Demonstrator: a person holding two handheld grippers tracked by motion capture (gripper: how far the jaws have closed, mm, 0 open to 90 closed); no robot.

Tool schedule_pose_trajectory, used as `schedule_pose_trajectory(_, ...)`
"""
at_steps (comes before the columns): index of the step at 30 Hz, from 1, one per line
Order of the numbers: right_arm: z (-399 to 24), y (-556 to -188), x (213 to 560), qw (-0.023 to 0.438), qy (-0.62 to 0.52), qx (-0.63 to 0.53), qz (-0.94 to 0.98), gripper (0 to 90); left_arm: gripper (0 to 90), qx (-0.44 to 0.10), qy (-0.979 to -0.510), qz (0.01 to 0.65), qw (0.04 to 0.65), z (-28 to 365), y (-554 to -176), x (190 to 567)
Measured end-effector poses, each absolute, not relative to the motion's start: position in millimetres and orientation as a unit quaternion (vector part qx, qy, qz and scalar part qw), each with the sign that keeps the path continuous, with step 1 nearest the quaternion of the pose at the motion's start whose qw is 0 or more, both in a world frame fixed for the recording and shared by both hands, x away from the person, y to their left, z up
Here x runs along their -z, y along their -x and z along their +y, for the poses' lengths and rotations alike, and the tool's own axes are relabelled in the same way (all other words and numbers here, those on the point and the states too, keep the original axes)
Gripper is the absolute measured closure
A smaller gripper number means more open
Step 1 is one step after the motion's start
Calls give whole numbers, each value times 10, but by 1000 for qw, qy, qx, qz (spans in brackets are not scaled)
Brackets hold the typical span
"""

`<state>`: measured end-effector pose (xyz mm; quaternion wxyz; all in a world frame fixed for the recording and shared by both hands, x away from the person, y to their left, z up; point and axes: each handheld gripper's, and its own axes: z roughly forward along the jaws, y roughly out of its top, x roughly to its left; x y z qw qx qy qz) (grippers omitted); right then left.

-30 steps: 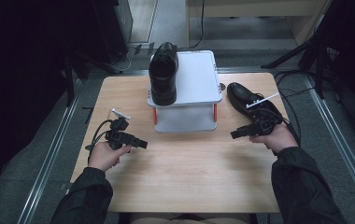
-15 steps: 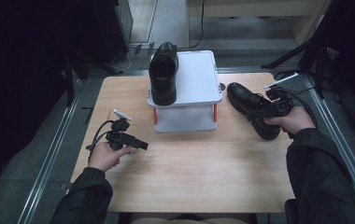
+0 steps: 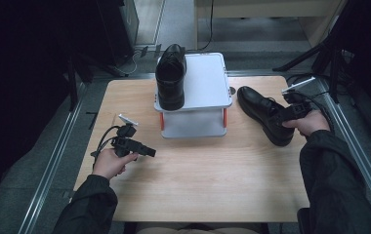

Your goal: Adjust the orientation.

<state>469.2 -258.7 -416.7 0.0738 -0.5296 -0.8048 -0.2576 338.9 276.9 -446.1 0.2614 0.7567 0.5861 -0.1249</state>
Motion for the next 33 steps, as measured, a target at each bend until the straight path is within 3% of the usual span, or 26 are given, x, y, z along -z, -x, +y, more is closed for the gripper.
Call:
schedule_pose_trajectory(5,-2493,-4715,4217,59,548,225,-804,811,447,123,-755,587,266,2768,-3380,4445)
schedule_pose_trajectory(13,-2409,-4720,4174,85,556,233,-793,855,447,122,-755,587,267,2782,-3385,4444)
schedule_pose_trajectory(28,-1973,-4759,4167,119,562,236,-783,838,447,125,-752,589,269,2795,-3378,4443)
schedule_pose_trajectory(33,-2006,-4753,4160,115,550,242,-791,764,446,125,-755,586,265,2794,-3379,4447)
